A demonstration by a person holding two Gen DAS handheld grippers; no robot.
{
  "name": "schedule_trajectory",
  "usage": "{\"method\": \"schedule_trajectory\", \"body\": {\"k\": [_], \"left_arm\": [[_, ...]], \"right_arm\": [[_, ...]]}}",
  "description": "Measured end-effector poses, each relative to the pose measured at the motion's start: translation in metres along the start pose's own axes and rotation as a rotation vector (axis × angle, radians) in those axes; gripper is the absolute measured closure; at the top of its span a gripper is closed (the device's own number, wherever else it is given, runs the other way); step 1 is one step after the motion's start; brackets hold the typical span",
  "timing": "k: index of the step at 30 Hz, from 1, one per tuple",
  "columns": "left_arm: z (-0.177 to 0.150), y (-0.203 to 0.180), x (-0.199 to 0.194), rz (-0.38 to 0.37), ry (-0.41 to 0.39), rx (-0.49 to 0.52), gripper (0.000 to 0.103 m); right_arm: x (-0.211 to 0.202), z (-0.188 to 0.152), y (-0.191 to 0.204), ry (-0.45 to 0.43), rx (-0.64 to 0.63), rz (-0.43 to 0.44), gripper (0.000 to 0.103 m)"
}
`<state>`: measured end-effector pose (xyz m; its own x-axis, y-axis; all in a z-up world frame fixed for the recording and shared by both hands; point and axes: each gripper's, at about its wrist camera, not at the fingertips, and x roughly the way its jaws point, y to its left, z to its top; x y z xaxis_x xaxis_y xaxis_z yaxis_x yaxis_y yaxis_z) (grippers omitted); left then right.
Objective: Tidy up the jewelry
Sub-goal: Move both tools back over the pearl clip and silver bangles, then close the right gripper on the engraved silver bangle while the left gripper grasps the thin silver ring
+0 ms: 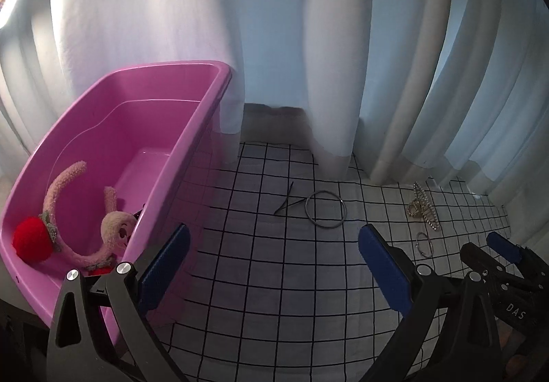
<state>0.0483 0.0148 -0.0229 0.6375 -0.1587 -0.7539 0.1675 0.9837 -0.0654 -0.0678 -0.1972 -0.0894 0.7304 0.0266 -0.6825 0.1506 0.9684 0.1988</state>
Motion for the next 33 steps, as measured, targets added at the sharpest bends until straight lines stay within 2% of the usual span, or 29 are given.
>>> {"method": "schedule_trajectory", "body": {"k": [7,17,22,33], "left_arm": [[-0.017,-0.038,0.07,-0.001,0.09,0.049,0.006],[-0.028,-0.069,0.153,0.023,0.151,0.078,0.006],[-0.03,-0.081,0.177,0.03,0.167,0.097,0.006],[-0.028,-0.085,0.209,0.05,0.196,0.059,0.006]], "right_arm": [[0.034,-0.032,-0.061,0.085,0.08,-0.082,0.026],[0.101,-0.047,-0.094,0.132,0.108,-0.101,0.026],[0.124,-0.043,-0.098,0.136,0.097,-0.106,0.026],[0.145,-0.04,-0.101,0.14,0.059,-0.137,0.026]]}}
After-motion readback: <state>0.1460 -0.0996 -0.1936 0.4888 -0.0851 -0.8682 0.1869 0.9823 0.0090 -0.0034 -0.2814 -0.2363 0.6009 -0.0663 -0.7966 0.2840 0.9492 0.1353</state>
